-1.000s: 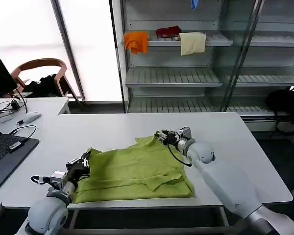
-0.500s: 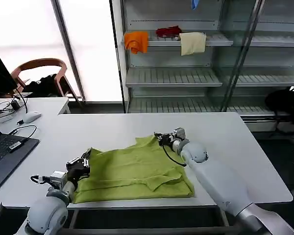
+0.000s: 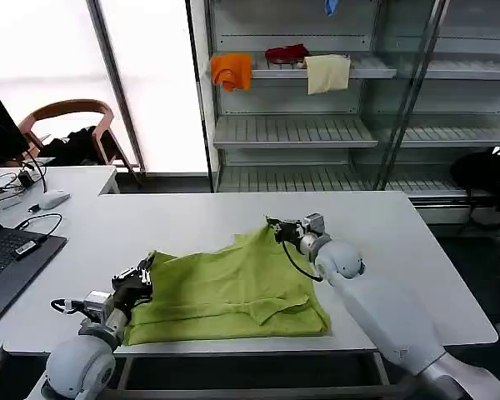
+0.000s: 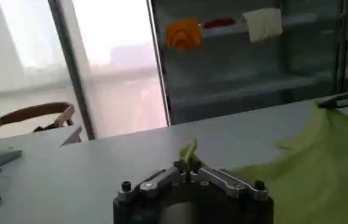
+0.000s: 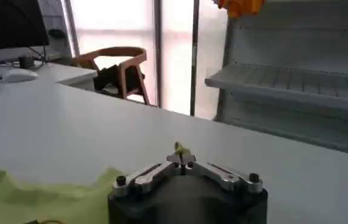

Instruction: Fold and organize the clothes.

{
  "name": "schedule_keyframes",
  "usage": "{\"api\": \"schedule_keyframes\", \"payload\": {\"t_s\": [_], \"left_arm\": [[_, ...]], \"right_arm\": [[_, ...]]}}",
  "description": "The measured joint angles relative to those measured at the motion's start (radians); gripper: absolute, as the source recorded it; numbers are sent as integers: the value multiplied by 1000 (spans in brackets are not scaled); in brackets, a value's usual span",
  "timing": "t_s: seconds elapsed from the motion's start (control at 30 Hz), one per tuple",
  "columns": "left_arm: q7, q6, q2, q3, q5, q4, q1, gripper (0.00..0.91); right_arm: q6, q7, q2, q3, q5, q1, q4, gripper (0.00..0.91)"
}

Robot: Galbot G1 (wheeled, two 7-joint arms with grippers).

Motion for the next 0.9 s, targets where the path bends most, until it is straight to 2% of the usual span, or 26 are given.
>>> {"api": "schedule_keyframes", "payload": {"t_s": [0.53, 0.9], "left_arm": [[-97, 87, -11, -7, 17, -15, 22, 10], [-184, 135, -30, -20, 21, -60, 54, 10]], "right_arm": [[16, 40, -214, 94, 88, -226, 328, 0], [29, 50, -313, 146, 110, -353, 479, 0]]}}
